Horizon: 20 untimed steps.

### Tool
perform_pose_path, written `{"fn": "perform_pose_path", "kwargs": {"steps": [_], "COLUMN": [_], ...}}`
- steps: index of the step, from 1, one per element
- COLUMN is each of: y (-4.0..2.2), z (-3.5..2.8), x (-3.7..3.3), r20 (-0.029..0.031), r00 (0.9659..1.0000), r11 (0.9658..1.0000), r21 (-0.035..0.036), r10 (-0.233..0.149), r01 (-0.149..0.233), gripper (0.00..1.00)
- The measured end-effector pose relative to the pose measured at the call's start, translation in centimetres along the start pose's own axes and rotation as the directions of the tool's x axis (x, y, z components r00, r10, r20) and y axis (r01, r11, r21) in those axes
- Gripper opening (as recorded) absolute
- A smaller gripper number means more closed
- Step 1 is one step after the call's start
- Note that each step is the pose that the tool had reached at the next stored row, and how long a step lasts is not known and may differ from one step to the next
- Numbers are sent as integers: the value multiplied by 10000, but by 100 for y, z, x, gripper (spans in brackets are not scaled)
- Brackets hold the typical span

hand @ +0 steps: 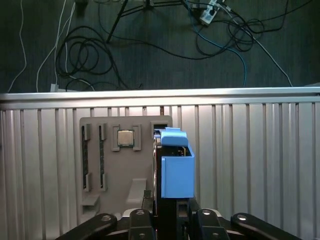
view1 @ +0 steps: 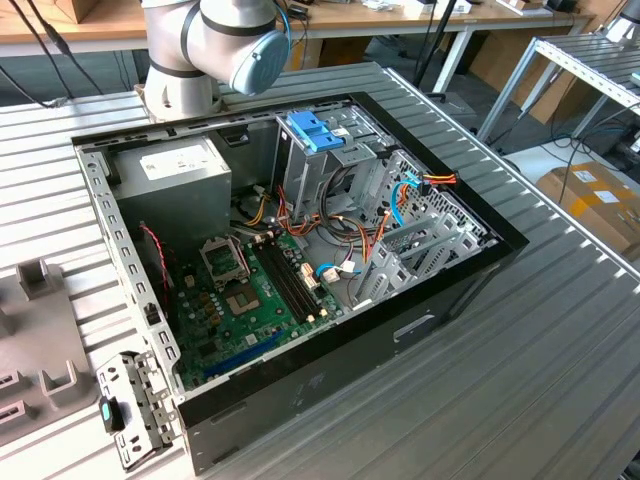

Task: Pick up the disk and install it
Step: 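Pick up the disk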

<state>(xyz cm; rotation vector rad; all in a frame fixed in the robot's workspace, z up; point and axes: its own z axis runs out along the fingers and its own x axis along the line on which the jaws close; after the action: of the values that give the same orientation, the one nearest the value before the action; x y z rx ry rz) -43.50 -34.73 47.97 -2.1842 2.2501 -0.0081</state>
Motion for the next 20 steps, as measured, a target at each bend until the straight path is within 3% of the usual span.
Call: {"fn": "perform_pose_path", "kwargs": {"steps": [5,7,20], "y": [-2,-2,-28], "z": [-145,-172,-174], "x": [0,0,-1], "r20": [-12,-16,-16], "r00": [10000,10000,10000], "r11": [10000,10000,10000], "r21": [-1,-1,1], "r10": [-1,0,-1], "r01": [1,0,1], "gripper": [35,35,35]}}
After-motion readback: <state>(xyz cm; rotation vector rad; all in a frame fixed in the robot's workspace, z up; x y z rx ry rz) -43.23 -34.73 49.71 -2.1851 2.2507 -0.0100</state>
